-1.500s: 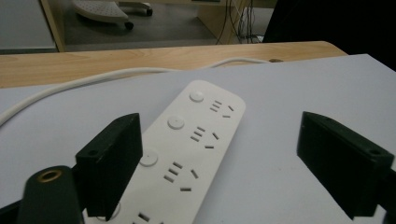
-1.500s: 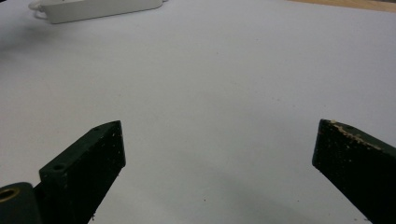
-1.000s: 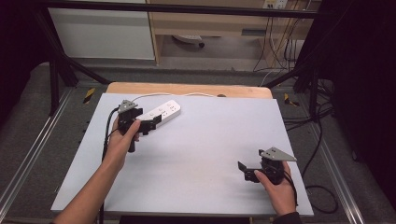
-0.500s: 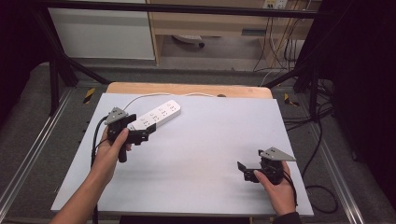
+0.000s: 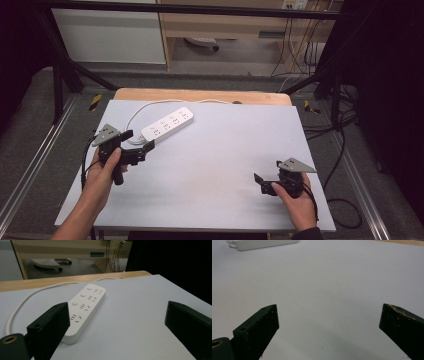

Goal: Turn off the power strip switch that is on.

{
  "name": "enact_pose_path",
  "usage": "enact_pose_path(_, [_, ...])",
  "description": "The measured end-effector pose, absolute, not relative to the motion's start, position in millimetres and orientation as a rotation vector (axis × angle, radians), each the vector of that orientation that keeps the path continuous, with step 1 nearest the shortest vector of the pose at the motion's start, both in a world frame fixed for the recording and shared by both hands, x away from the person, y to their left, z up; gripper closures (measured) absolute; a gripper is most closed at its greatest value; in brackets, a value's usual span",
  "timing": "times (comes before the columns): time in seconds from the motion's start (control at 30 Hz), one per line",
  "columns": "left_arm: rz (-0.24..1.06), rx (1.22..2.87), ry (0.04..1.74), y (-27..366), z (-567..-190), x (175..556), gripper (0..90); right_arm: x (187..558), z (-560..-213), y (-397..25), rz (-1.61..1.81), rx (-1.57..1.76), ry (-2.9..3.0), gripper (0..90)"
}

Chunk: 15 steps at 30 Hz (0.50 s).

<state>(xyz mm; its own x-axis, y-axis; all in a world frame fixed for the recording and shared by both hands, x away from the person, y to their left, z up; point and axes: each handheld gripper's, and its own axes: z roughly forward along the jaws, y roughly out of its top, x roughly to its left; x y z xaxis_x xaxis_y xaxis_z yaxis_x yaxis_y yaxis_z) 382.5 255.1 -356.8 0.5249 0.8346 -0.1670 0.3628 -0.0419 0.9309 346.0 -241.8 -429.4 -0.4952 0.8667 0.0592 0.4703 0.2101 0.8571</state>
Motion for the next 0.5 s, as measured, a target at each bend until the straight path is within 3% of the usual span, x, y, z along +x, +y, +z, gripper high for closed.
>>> enact_pose_path(0.5, [0.512, 1.652, 1.089, 289.2, -382.5, 356.5, 6.4, 346.6, -430.1, -241.8, 1.201, 1.232, 2.058, 3.3])
